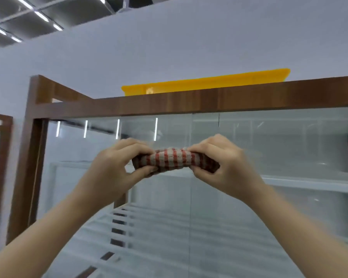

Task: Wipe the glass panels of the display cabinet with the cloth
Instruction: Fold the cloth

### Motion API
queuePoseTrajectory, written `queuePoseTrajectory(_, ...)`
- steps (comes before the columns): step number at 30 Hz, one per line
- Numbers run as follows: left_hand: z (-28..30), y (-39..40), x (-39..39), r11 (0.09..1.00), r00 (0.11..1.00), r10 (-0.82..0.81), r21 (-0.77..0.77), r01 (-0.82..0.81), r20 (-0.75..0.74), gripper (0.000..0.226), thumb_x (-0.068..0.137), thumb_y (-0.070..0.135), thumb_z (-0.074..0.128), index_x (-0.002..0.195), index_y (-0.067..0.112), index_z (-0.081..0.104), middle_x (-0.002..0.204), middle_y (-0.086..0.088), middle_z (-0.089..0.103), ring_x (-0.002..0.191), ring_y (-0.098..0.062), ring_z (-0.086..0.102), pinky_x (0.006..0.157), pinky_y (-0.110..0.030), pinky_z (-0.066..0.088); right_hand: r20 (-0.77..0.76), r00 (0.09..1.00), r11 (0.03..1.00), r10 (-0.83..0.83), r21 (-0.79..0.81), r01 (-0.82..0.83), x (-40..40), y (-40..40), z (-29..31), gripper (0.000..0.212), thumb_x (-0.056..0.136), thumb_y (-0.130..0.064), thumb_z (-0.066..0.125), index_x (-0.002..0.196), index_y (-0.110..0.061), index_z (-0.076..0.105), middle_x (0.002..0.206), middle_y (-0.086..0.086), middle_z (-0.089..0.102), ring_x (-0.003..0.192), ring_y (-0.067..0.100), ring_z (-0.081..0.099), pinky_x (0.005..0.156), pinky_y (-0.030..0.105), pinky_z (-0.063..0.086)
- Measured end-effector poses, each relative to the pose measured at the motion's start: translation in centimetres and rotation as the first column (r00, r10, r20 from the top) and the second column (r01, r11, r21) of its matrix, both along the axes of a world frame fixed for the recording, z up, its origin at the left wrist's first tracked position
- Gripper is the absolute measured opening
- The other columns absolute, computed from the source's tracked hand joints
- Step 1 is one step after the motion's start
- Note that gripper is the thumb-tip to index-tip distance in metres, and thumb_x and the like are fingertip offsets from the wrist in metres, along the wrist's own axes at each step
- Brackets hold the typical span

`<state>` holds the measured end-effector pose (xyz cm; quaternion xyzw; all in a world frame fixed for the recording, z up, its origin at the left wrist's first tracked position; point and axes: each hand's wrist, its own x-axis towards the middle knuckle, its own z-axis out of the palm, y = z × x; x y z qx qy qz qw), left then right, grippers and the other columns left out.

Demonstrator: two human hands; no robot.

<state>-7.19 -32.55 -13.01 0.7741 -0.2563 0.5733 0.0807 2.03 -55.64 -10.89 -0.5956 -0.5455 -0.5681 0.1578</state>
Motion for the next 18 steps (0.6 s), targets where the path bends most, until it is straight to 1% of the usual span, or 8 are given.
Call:
queuePoseTrajectory(4,0.6,3.4,-1.7,0.995,0.995,0.103,-0.009,-0.103,-0.006,0.036,0.077,0.037,0.057,0.099,0.011,0.066,0.092,0.004,0.064,0.084,-0.004,0.055,0.074,-0.02,0.048,0.011,0.998,0.998,0.054,-0.034,-0.054,0.2,4.3,1.3,0.024,0.078,-0.021,0.064,0.098,-0.008,0.067,0.085,0.002,0.064,0.076,0.018,0.053,0.065,0.029,0.047)
queuePoseTrajectory(6,0.8,5.0,-2.4,0.986,0.986,0.167,0.0,-0.167,0.006,0.033,0.076,0.035,0.063,0.1,0.012,0.066,0.093,0.003,0.065,0.084,-0.004,0.054,0.074,-0.018,0.048,0.024,0.997,0.996,0.077,-0.043,-0.076,0.2,6.3,1.8,0.023,0.075,-0.018,0.066,0.097,-0.009,0.067,0.084,0.002,0.064,0.075,0.018,0.052,0.064,0.029,0.046)
queuePoseTrajectory(8,1.0,6.8,-2.9,0.977,0.977,0.211,0.004,-0.211,0.017,0.03,0.076,0.027,0.072,0.101,0.013,0.065,0.094,0.005,0.064,0.085,-0.004,0.053,0.075,-0.011,0.047,0.033,0.995,0.994,0.097,-0.05,-0.095,0.1,8.2,2.1,0.024,0.074,-0.017,0.066,0.097,-0.009,0.067,0.085,0.002,0.064,0.075,0.019,0.052,0.065,0.029,0.046)
queuePoseTrajectory(10,1.2,8.5,-3.1,0.977,0.979,0.206,-0.053,-0.205,0.014,0.029,0.074,0.017,0.076,0.101,0.014,0.065,0.093,0.007,0.063,0.085,-0.005,0.055,0.075,-0.011,0.047,0.019,0.992,0.991,0.124,-0.05,-0.123,0.1,10.1,2.5,0.026,0.073,-0.017,0.066,0.098,-0.009,0.067,0.086,0.003,0.064,0.076,0.021,0.053,0.066,0.03,0.047)
queuePoseTrajectory(12,1.5,10.1,-3.2,0.973,0.981,0.193,-0.132,-0.189,0.019,0.029,0.073,0.014,0.076,0.1,0.015,0.066,0.093,0.008,0.063,0.085,-0.007,0.057,0.074,-0.018,0.05,-0.018,0.988,0.987,0.153,-0.052,-0.154,0.0,12.0,2.9,0.028,0.072,-0.017,0.066,0.099,-0.009,0.067,0.086,0.002,0.064,0.077,0.021,0.053,0.067,0.03,0.047)
queuePoseTrajectory(15,2.2,12.7,-2.8,0.966,0.976,0.212,-0.162,-0.202,0.046,0.028,0.074,0.012,0.076,0.1,0.012,0.066,0.092,0.005,0.064,0.085,-0.012,0.059,0.072,-0.027,0.053,-0.043,0.988,0.987,0.147,-0.064,-0.15,0.3,14.9,4.0,0.029,0.072,-0.014,0.069,0.1,-0.009,0.067,0.089,0.002,0.064,0.079,0.018,0.05,0.068,0.028,0.046)
queuePoseTrajectory(17,2.9,14.8,-2.4,0.965,0.972,0.225,-0.157,-0.212,0.068,0.027,0.074,0.012,0.075,0.099,0.01,0.066,0.093,0.002,0.065,0.084,-0.013,0.059,0.072,-0.026,0.052,-0.029,0.993,0.991,0.118,-0.066,-0.119,0.5,16.9,5.0,0.031,0.072,-0.01,0.071,0.102,-0.009,0.067,0.091,0.003,0.065,0.08,0.018,0.049,0.069,0.027,0.043)
queuePoseTrajectory(18,3.4,15.9,-2.0,0.965,0.97,0.226,-0.153,-0.212,0.084,0.027,0.074,0.013,0.075,0.099,0.01,0.066,0.093,0.002,0.064,0.084,-0.013,0.059,0.072,-0.023,0.051,-0.009,0.995,0.993,0.102,-0.057,-0.102,0.7,17.9,5.7,0.031,0.072,-0.011,0.071,0.103,-0.01,0.067,0.092,0.003,0.066,0.081,0.018,0.049,0.07,0.027,0.042)
